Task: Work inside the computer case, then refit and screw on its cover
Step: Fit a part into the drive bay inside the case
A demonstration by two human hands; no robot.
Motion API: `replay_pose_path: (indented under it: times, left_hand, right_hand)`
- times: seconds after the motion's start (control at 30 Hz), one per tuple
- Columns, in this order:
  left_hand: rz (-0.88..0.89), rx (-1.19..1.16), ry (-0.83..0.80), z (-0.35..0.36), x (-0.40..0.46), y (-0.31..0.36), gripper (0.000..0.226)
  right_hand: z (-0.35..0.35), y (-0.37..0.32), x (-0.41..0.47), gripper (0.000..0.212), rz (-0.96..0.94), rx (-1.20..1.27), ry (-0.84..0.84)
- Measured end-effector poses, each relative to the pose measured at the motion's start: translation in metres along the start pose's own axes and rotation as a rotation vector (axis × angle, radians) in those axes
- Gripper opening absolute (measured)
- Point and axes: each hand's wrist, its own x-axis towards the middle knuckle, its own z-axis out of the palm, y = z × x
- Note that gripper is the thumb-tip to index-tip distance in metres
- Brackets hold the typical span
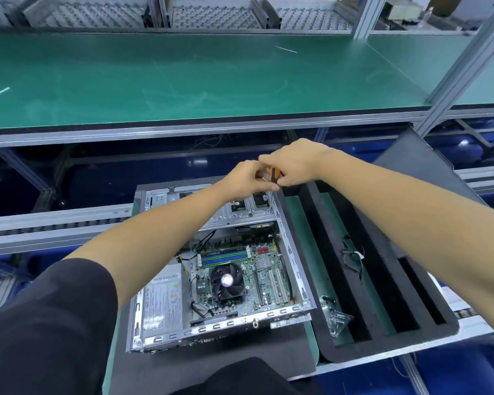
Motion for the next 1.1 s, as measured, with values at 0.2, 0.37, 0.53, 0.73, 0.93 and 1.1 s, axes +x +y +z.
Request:
replay_pose_path:
  times: [0.2, 0.37, 0.53, 0.73, 0.93, 1.1]
  left_hand:
    - [0.078, -0.082, -0.166, -0.012, -0.005, -0.005, 0.042]
    - [-0.011, 0.029, 0.076, -0.002, 0.0, 0.002, 0.037]
    - [0.021, 0.058, -0.07, -0.006, 0.003, 0.0, 0.02]
    - [0.039, 0.035, -0.011, -0.006, 0.006, 0.004, 0.05]
    - [-0.055, -0.064, -0.079, -0.003, 0.007, -0.003, 0.029]
    - [-0.006, -0.03, -0.183, -0.012, 0.001, 0.002, 0.022]
  right_hand:
    - [-0.005, -0.001, 0.009, 0.011, 0.002, -0.06, -0.044]
    - [-0.006, -0.004, 0.017, 0.037, 0.119, -0.189, -0.084]
    - [-0.01, -0.001, 0.016, 0.028, -0.043, -0.089, -0.114]
    - [-0.011, -0.008, 0.016, 0.008, 0.046, 0.04, -0.17]
    - [-0.002, -0.006, 0.014, 0.029, 0.096, -0.029, -0.078]
    - [-0.006, -0.004, 0.011, 0.03, -0.037, 0.018, -0.095]
